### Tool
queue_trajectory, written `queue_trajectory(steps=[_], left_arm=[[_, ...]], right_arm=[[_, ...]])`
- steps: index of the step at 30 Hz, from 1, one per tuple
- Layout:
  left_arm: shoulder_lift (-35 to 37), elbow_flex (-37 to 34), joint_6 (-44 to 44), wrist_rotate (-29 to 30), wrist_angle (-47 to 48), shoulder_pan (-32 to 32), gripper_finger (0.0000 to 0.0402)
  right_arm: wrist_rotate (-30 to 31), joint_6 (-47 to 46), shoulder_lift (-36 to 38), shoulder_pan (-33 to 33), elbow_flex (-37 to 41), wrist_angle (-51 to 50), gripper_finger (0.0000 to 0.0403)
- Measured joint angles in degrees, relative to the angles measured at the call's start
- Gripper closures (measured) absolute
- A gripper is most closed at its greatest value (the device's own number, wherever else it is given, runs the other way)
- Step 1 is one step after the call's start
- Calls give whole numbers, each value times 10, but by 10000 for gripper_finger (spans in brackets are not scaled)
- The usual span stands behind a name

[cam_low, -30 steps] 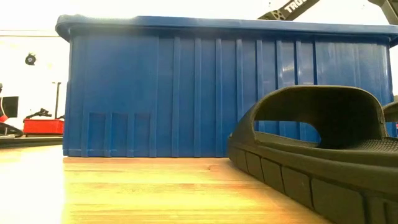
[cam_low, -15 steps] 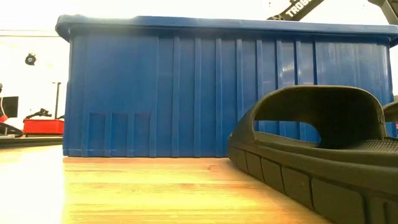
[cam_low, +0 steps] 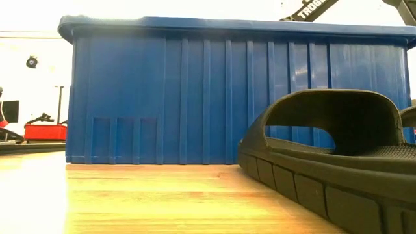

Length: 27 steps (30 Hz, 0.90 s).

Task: Pick and place slides into bin
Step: Put the green slide into the blue container

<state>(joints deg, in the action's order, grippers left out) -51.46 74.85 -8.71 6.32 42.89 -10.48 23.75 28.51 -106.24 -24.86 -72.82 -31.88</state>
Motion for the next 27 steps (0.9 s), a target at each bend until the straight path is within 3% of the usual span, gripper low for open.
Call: queue_trajectory(steps=[2, 11, 20, 27], left_arm=[[0, 0, 0, 0, 0, 0, 388], [0, 0, 0, 0, 0, 0, 388], [0, 0, 3, 0, 0, 0, 388], [1, 0, 5, 0, 0, 0, 388]], right_arm=[[1, 0, 0, 0, -1, -9, 384], [5, 1, 22, 4, -31, -44, 392], [5, 21, 93, 7, -81, -117, 393], [4, 89, 160, 1, -71, -176, 394]])
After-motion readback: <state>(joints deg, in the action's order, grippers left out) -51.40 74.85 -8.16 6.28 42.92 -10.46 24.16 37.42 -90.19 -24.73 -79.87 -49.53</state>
